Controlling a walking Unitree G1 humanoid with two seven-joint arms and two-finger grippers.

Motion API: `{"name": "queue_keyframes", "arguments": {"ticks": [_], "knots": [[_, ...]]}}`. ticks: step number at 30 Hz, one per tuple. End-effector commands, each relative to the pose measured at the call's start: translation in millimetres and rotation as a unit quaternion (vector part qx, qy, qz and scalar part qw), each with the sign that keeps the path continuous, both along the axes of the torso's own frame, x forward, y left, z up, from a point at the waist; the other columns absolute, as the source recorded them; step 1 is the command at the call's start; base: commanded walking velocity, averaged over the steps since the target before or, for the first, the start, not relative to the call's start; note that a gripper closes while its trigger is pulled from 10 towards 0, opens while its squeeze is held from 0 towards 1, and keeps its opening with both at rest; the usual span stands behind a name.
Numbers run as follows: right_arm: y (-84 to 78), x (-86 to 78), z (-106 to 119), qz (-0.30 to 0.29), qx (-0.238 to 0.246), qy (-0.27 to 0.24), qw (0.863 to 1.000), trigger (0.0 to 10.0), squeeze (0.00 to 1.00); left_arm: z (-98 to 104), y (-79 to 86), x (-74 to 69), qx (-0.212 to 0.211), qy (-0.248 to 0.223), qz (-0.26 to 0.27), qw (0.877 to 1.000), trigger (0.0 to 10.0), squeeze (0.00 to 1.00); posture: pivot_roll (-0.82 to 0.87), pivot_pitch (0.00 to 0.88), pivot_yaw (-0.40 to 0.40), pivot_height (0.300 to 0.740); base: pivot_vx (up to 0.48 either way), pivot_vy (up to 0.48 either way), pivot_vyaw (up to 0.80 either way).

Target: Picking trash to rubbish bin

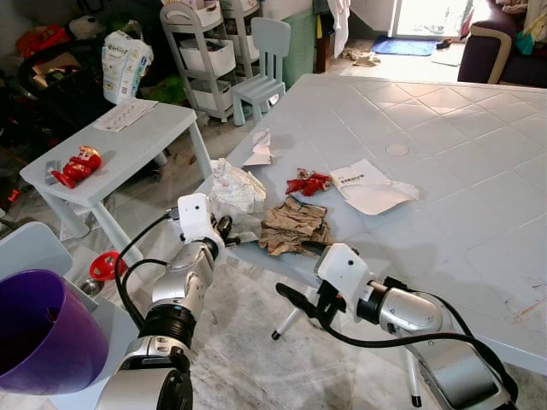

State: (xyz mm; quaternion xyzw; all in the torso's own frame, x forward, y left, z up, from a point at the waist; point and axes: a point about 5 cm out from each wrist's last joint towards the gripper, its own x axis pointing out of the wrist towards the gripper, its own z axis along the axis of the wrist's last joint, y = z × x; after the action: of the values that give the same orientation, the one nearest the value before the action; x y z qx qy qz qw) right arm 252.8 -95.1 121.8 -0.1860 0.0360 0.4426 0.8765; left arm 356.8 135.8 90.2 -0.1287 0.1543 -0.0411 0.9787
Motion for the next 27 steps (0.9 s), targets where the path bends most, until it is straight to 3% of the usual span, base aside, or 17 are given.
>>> {"name": "queue_keyframes", "arguments": {"ticks": [1,7,9,15,21,27], "knots": [[3.4,1.9,2.8,0.004,0.0,-0.009,1.0,10.0,0.0,6.3,3.1,0.8,0.011,-0.022,0.0,1.0,0.0,0.0,-0.03,0.021,0.127,0.74,0.0,0.0,0.0],[3.0,1.6,2.0,0.004,-0.003,-0.01,1.0,10.0,0.0,13.0,1.2,1.8,0.021,-0.046,-0.002,0.999,0.0,0.0,-0.03,0.023,0.125,0.74,0.0,0.0,0.0],[2.8,1.4,1.6,0.004,-0.004,-0.01,1.0,10.0,0.0,21.3,0.8,3.3,0.041,-0.077,-0.01,0.996,0.0,0.0,-0.03,0.023,0.124,0.74,0.0,0.0,0.0],[2.2,1.5,0.9,0.004,-0.007,-0.011,1.0,10.0,0.0,38.2,-8.4,2.7,0.086,-0.145,-0.053,0.984,0.0,0.0,-0.03,0.026,0.123,0.74,0.0,0.0,0.0],[1.8,2.4,1.1,0.0,-0.007,-0.013,1.0,10.0,0.0,49.6,-18.1,-1.8,0.089,-0.199,-0.086,0.972,0.0,0.0,-0.03,0.025,0.123,0.74,0.0,0.0,0.0],[-1.3,5.1,2.1,-0.014,-0.007,-0.022,1.0,10.0,0.0,56.1,-13.2,-9.1,0.106,-0.234,-0.097,0.962,0.0,0.0,-0.03,0.022,0.119,0.74,0.0,0.0,0.0]]}}
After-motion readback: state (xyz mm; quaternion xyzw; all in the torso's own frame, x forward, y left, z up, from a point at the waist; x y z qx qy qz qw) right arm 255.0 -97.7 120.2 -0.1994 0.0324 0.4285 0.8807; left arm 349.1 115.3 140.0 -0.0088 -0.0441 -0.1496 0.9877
